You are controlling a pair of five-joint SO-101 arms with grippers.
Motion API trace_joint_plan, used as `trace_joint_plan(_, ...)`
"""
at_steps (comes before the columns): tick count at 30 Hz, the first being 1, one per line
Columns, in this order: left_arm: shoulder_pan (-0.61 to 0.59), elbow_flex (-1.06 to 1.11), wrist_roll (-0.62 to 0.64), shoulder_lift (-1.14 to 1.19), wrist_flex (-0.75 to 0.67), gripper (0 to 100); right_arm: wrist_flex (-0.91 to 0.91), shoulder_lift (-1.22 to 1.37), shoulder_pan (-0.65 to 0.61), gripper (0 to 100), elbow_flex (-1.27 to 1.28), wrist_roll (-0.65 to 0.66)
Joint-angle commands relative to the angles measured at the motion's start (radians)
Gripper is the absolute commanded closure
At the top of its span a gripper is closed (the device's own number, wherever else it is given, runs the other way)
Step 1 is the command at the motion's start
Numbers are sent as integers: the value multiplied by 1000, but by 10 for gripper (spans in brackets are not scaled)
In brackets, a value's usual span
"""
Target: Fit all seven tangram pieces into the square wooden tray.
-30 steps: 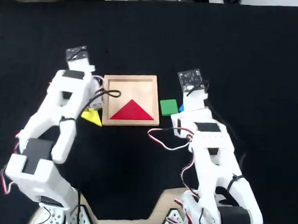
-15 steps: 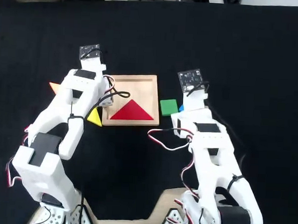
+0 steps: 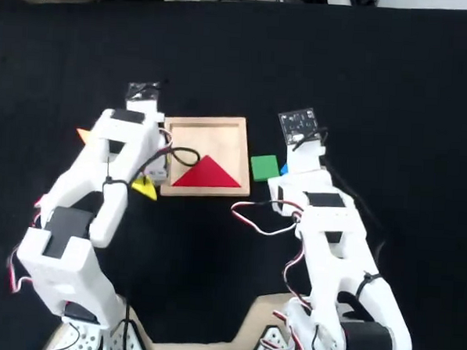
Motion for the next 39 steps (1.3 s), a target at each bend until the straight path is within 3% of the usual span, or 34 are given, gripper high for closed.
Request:
trace_joint_plan(1,-68,27,-91,0,32,899,-15,-31,11,987,-4,-2)
trace_joint_plan(5,-111,30,-169,-8,91,899,-15,-31,-28,987,8,0)
trace_joint_plan(12,-205,19,-413,-26,261,899,-20,-31,-35,987,12,0)
trace_joint_plan(17,-323,18,-443,-190,279,899,-20,-31,-35,987,12,0)
trace_joint_plan(21,-338,61,-259,-394,249,898,-20,-31,-35,987,10,0)
trace_joint_plan(25,-277,205,-31,-532,71,895,-21,-31,-35,987,12,0)
trace_joint_plan(30,-134,358,-12,-638,-41,855,-21,-31,-34,987,15,0)
trace_joint_plan(33,-128,369,103,-694,-37,750,-21,-31,-34,987,15,0)
trace_joint_plan(35,-124,371,97,-720,-37,709,-21,-31,-35,987,13,0)
trace_joint_plan(39,-122,381,98,-733,-38,737,-21,-31,-35,987,12,0)
